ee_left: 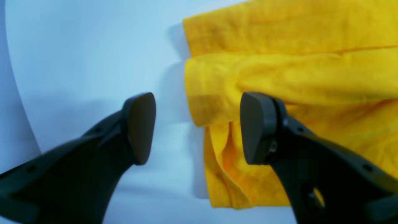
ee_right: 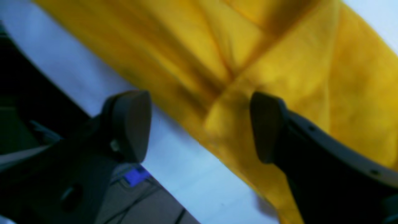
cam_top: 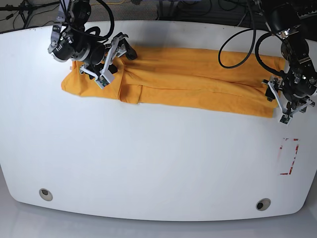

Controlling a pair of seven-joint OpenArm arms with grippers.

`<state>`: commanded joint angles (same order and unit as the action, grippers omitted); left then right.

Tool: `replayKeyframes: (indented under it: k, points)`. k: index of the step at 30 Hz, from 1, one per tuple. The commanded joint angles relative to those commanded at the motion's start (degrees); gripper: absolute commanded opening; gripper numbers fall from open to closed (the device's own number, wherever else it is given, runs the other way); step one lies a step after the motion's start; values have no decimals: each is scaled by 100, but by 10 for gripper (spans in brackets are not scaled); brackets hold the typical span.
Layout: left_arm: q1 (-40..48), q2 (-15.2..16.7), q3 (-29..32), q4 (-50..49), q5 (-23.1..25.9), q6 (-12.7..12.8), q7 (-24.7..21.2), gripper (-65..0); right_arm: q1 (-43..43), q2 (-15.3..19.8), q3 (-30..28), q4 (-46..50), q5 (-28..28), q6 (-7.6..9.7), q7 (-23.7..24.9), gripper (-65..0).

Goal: Fold the T-shirt properly

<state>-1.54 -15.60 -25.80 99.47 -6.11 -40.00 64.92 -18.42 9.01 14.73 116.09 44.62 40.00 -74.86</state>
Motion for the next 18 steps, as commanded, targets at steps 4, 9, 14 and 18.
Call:
replayKeyframes:
  k: [4, 9, 14, 18]
  points:
    - [97, 9, 0, 18, -35, 0, 0, -254, -9, 229, 237, 0, 246, 0, 167, -178]
    - [158, 18, 0, 26, -53, 0, 0, -254, -35, 360, 782, -62, 105, 0, 360, -211]
    - [158, 105, -26, 26, -53, 0, 0, -254, -35, 404, 1029, -88, -440, 0, 404, -419]
    - [158, 132, -35, 26, -53, 0, 9, -254, -18, 308, 1020, -88, -1116, 0, 422, -637]
